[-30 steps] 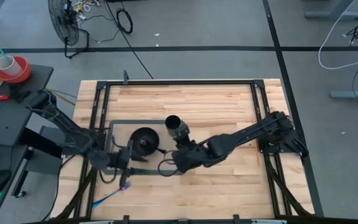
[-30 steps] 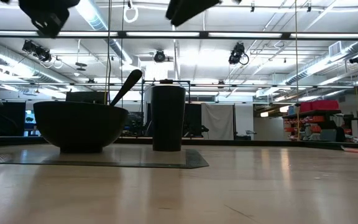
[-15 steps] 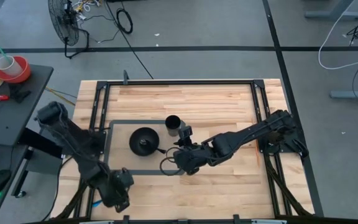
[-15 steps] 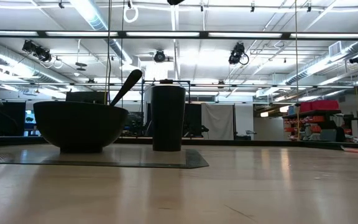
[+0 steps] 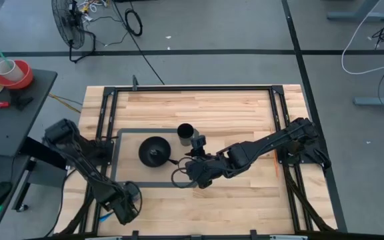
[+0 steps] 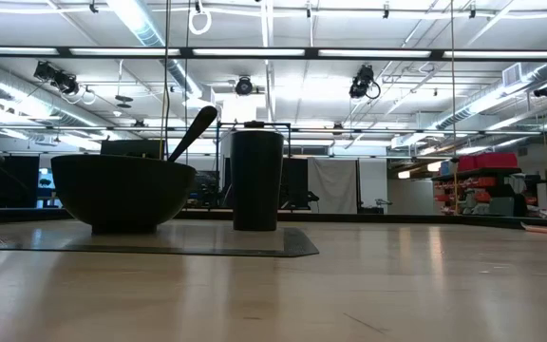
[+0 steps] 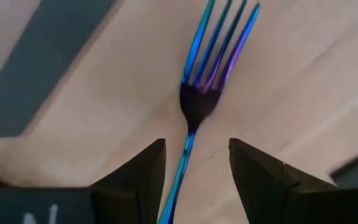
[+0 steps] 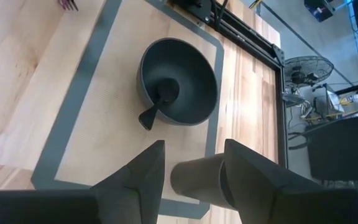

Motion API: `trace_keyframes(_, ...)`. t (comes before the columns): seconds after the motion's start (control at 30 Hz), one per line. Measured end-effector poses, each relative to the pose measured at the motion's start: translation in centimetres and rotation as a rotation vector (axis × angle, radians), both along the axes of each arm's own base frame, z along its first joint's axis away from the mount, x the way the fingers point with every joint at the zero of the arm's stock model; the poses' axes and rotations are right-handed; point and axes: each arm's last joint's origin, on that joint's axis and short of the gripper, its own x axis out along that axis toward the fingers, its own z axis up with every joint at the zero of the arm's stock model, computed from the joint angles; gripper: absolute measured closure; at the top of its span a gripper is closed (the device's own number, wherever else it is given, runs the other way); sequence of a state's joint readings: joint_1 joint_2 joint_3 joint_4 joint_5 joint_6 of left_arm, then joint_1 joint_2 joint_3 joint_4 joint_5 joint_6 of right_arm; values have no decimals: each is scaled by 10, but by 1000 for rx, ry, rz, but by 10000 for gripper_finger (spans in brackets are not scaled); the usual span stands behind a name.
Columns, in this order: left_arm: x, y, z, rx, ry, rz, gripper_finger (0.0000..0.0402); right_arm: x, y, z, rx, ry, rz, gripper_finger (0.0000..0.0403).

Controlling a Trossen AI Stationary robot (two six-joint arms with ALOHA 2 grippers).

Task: Pick & Place Utensil
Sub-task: Put the purple fork into the black bowl

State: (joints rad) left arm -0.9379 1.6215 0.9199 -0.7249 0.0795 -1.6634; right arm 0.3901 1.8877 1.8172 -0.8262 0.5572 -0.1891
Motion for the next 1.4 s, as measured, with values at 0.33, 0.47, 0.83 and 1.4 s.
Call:
trace_keyframes(0.33,-12,-10,-21,37,59,-106,226,2,-2,1,14,-15,-15,234)
trace_keyframes(0.47,-14,-11,-21,64,33,-115,265,3,-5,1,14,-15,-22,234)
trace_keyframes(0.83,-23,-14,-22,154,-58,-198,385,0,2,-1,65,15,35,234)
trace_keyframes(1.4,27,-3,17,156,-231,-308,381,-3,0,-4,50,74,57,234)
